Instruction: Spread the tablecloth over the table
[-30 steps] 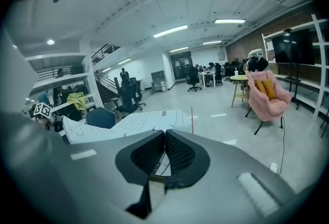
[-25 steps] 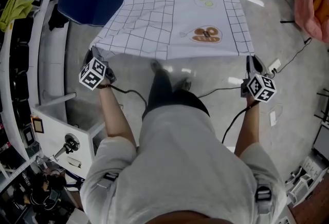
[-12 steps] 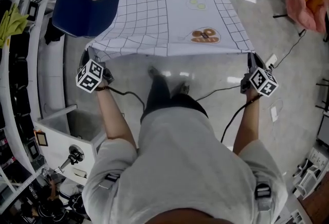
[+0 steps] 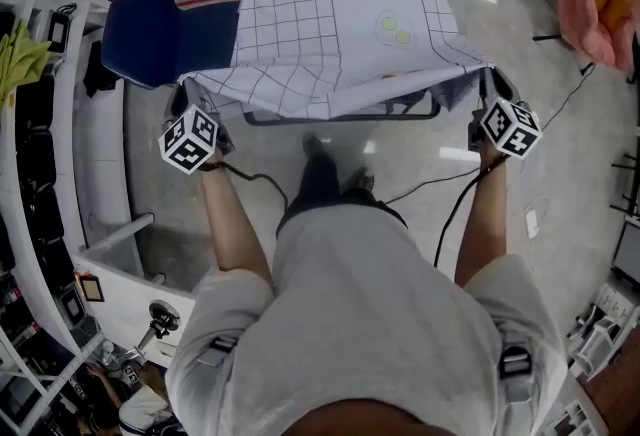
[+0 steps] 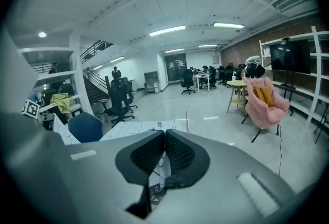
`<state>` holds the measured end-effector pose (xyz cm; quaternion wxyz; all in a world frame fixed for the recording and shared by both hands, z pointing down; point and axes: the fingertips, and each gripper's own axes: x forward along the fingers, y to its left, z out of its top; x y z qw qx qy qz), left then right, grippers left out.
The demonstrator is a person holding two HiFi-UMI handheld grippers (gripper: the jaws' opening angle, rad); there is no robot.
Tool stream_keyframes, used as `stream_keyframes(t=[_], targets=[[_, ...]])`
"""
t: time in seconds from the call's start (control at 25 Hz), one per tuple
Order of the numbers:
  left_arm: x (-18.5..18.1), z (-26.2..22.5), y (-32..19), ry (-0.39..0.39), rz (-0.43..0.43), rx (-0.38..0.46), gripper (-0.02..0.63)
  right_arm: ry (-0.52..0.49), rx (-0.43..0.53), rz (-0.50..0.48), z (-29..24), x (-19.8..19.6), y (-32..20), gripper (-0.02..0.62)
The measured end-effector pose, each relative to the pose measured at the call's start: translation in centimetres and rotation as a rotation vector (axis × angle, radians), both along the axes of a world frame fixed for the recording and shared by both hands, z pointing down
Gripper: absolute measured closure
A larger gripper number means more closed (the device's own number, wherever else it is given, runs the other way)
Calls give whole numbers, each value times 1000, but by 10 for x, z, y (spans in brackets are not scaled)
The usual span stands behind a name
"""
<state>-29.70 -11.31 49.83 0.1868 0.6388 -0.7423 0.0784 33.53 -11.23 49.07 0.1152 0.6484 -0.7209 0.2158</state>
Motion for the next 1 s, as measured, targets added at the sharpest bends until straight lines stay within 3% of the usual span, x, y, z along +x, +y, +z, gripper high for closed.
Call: stream_keyframes(t=[0.4, 0.8, 0.84, 0.92, 1.0], targets=[[30, -8, -106, -2, 155, 11, 583, 7, -51, -50, 13, -74, -106, 588], [85, 20, -158, -19, 149, -62, 583, -2, -161, -223, 93, -91, -215, 582], [90, 23, -163, -25, 147, -68, 583, 1, -167, -238, 100, -91, -224, 541], [99, 26, -175, -38, 146, -77, 583, 19, -167, -243, 105, -88, -236, 399], [107, 31, -180, -48, 157, -93, 583, 74, -144, -209, 99, -79, -228, 394]])
